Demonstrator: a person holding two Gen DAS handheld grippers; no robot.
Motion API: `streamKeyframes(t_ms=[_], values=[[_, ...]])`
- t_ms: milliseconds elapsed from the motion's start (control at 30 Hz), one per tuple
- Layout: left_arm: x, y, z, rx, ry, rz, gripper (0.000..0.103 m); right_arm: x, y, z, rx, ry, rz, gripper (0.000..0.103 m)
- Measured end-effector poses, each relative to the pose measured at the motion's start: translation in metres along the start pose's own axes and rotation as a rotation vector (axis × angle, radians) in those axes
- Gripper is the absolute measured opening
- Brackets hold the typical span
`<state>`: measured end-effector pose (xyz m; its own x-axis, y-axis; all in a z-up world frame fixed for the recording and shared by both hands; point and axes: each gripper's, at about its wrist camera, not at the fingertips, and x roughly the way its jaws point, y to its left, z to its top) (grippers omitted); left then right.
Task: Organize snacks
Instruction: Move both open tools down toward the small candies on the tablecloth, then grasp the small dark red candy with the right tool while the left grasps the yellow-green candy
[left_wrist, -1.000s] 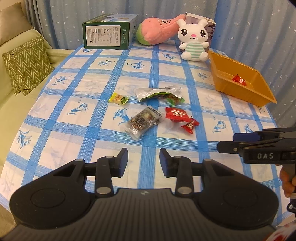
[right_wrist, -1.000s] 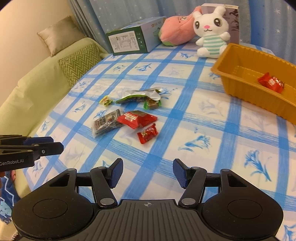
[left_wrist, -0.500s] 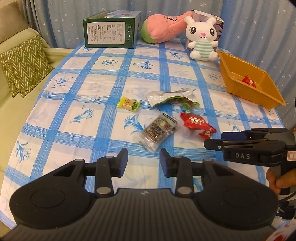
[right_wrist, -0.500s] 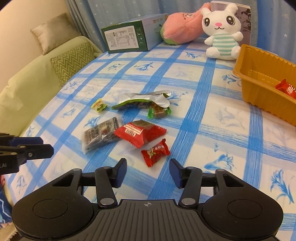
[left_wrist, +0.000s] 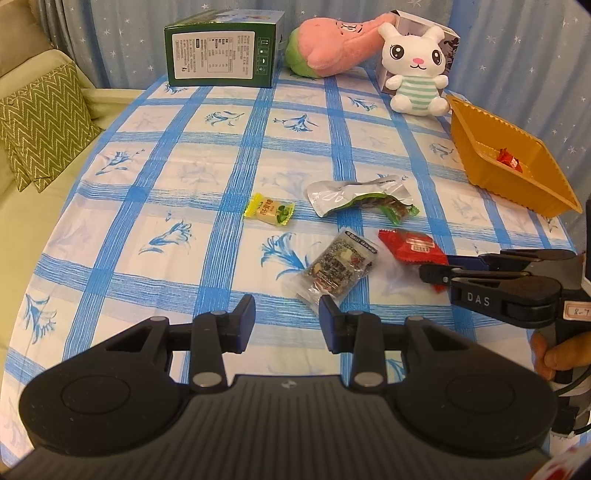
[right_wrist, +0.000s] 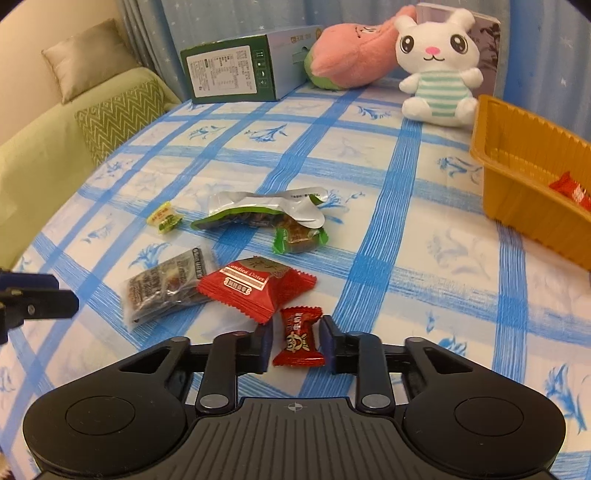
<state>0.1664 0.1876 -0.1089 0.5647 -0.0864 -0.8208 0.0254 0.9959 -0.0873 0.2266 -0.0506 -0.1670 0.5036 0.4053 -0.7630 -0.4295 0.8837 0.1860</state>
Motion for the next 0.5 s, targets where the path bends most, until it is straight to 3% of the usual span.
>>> streamKeyframes(t_ms=[33, 200, 500], values=[[0.001, 0.0, 0.001, 0.0, -0.001, 0.0, 0.034, 0.0, 0.0, 0.0, -0.01, 0.0, -0.008, 0.019], [0.009, 0.002, 0.007, 0.007, -0.004, -0.004, 0.034, -0.004, -0.008, -0.002, -0.009, 0.002, -0.024, 0.018], [0.035, 0.004, 0.026, -0.007, -0.017, -0.02, 0.037, -0.031, -0.049, 0.0, 0.1, -0.034, -0.084, 0.018]])
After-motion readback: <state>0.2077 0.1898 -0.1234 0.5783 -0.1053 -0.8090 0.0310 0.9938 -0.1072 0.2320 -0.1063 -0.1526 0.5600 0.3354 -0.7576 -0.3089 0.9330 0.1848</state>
